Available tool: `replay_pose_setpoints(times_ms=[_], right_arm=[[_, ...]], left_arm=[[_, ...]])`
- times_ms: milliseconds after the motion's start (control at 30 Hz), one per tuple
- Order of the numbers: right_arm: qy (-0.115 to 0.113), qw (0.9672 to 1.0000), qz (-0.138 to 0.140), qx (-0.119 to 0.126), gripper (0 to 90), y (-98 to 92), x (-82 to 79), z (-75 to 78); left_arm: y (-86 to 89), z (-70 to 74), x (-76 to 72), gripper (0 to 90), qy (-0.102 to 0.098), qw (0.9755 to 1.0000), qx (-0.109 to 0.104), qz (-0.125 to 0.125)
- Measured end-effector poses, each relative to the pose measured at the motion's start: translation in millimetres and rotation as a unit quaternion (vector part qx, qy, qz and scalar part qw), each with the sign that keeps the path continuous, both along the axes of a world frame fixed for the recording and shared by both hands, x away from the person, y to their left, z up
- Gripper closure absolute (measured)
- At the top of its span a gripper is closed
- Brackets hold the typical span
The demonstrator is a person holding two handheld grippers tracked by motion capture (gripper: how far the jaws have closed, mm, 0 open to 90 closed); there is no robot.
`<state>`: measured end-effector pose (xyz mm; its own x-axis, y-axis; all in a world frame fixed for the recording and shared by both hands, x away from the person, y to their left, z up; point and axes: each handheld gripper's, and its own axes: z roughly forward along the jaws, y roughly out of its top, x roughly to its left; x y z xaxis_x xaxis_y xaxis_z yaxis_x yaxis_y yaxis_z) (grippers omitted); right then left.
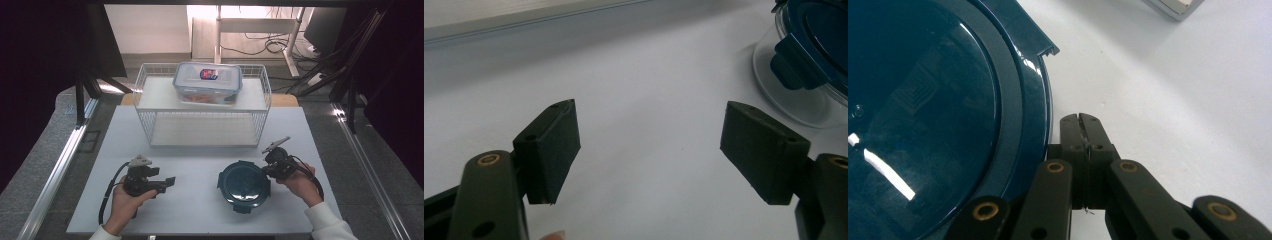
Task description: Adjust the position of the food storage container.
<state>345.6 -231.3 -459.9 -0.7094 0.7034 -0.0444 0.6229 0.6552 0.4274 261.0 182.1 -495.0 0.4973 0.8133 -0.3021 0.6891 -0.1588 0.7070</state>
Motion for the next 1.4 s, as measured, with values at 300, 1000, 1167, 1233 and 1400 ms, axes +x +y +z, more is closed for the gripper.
replay_pose_setpoints(times_ms=[300,1000,1167,1233,1400], right_arm=[[-0.005,0.9995,-0.031,-0.008,89.1,-27.5,-17.4,0.7],[0.037,0.9981,-0.039,0.028,89.2,-14.9,-40.9,-17.3],[0.028,0.9988,-0.027,0.031,89.1,0.5,-36.9,-17.1],[0.025,0.9990,-0.023,0.029,89.1,6.7,-34.9,-17.0],[0.022,0.9991,-0.012,0.035,89.1,22.3,-26.6,-16.6]], left_arm=[[-0.2,-0.5,0.6,22.8,0.001,1.0000,0.002,-0.001],[0.2,-0.4,0.2,22.5,0.001,1.0000,0.004,-0.001],[0.1,-0.3,-0.3,22.5,0.000,1.0000,0.005,-0.002],[0.3,-0.2,-0.4,22.4,0.001,1.0000,0.005,-0.001],[-0.1,-0.3,-0.2,22.5,0.000,1.0000,0.004,-0.001]])
